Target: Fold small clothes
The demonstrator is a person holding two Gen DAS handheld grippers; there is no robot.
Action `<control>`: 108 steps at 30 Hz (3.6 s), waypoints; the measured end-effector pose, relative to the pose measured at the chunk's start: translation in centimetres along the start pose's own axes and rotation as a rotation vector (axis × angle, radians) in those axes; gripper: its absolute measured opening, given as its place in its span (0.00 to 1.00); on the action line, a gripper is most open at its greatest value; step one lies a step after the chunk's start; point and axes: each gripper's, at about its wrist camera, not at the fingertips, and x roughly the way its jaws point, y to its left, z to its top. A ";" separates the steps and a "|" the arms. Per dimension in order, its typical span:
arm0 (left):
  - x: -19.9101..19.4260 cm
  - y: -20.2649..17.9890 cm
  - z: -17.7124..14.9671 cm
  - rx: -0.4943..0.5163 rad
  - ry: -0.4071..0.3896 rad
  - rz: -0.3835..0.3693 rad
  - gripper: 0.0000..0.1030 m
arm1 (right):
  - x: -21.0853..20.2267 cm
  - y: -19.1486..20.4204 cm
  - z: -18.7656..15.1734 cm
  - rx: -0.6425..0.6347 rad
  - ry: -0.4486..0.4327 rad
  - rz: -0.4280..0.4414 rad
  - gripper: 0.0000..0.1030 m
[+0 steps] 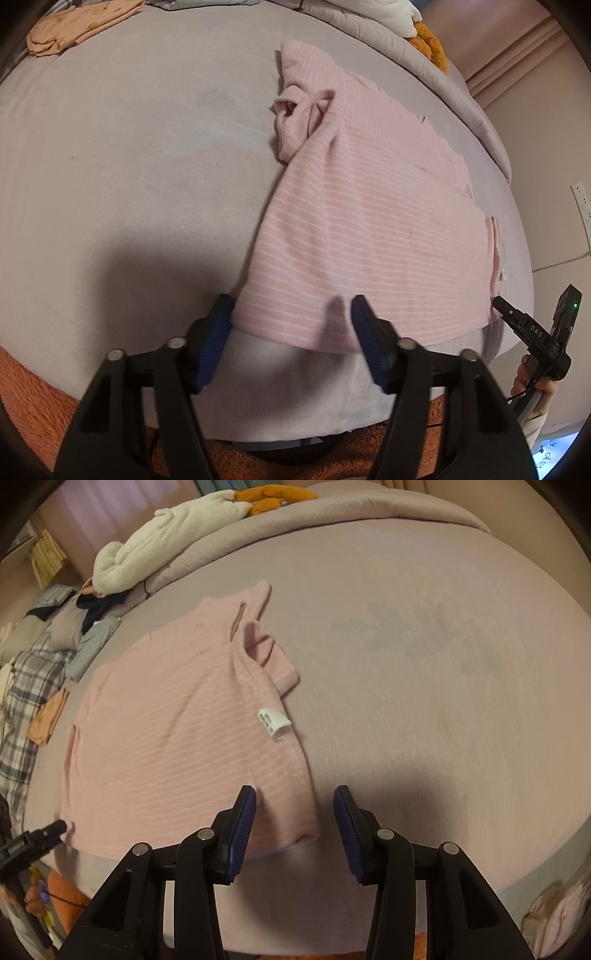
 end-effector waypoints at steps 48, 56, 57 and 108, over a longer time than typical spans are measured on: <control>-15.1 -2.9 -3.5 0.151 -0.158 -0.124 0.09 | -14.9 3.3 -1.0 0.004 -0.411 0.241 0.07; -14.4 -2.6 -4.9 0.118 -0.125 -0.100 0.09 | -14.8 2.9 -1.7 0.005 -0.389 0.235 0.07; -14.2 -2.5 -5.1 0.113 -0.119 -0.101 0.09 | -14.7 2.9 -1.7 0.003 -0.388 0.232 0.07; 2.9 -0.2 23.6 -0.085 -0.149 -0.114 0.09 | 6.9 3.8 18.0 0.126 -0.112 0.115 0.07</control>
